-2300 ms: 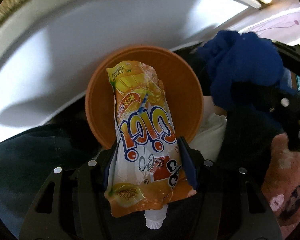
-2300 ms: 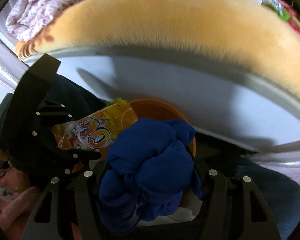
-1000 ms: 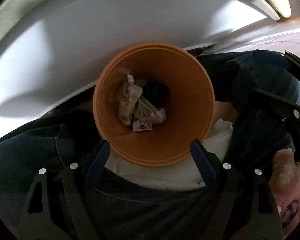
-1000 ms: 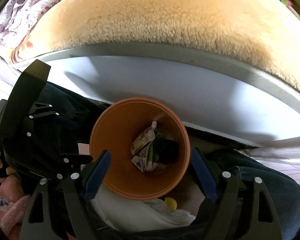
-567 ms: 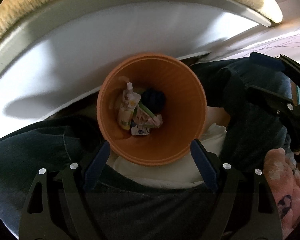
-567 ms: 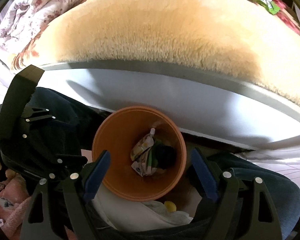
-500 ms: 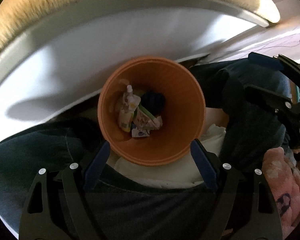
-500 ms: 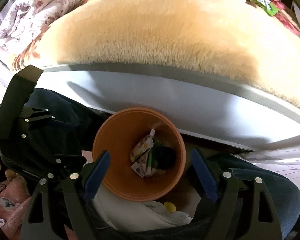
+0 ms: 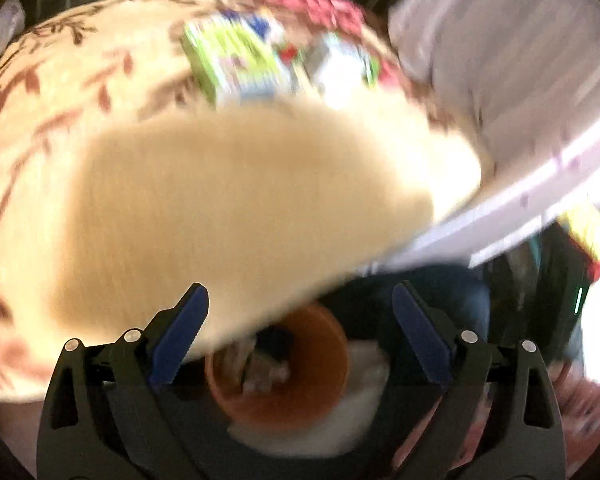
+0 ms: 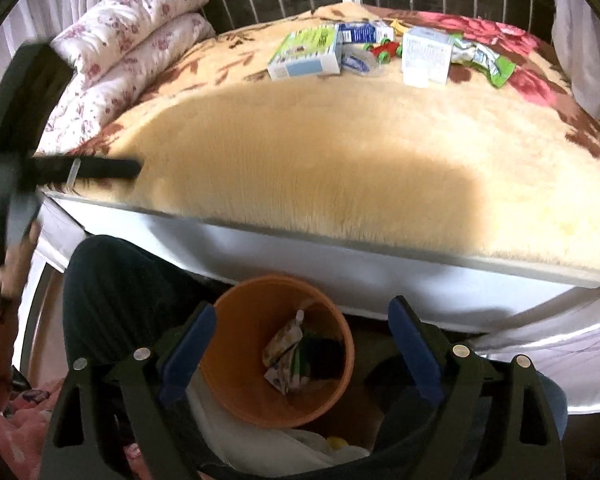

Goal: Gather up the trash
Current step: 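Grasp the green medicine box with the left gripper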

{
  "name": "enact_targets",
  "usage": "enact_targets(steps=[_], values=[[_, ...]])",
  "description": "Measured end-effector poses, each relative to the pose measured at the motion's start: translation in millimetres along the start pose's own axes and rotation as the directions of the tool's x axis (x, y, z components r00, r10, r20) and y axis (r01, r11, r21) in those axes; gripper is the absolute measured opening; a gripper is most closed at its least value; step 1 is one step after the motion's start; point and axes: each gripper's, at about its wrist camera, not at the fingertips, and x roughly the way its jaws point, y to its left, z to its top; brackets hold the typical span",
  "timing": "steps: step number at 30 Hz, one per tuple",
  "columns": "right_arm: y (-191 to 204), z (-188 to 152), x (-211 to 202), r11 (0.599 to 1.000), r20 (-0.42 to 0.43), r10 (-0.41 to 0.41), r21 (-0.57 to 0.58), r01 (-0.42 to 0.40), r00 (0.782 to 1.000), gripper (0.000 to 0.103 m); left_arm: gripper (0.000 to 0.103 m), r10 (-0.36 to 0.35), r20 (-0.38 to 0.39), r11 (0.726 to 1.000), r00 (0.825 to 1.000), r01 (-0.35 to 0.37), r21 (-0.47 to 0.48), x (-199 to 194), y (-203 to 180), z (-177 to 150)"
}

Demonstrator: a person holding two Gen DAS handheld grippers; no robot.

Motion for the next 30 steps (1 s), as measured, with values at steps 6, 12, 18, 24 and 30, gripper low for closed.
enact_targets(steps=[6,12,18,24,30], values=[[3.0,-1.0,3.4,1.000,-0.002,0.004,-0.006,-0.004,1.000,0.086,0.091,-0.075,0.088,0.993,0.993,0.082,-0.085,25.2,24.2,75.9],[4.2,3.4,5.3,1.000,0.004,-0.002,-0.024,0.002,1.000,0.086,0.091,-0.140,0.116,0.953,0.983,0.166,-0.253,59.8,67.8,127.6],[-5.7,11.3,11.7,1.000,-0.009,-0.003,-0.003,0.003,1.000,0.086,0.091,-0.211,0.139,0.910,0.968,0.246,-0.333,85.4,98.3,145.0],[-12.6,19.2,16.0,1.000,-0.010,0.001,0.010,-0.001,1.000,0.086,0.085,-0.223,0.153,0.928,0.963,0.258,-0.269,107.3,82.8,152.3],[-14.6,24.2,11.7,1.000,0.008,-0.010,0.006,0.010,1.000,0.086,0.049,-0.246,0.127,0.926,0.961,0.272,-0.261,123.0,73.5,158.4]])
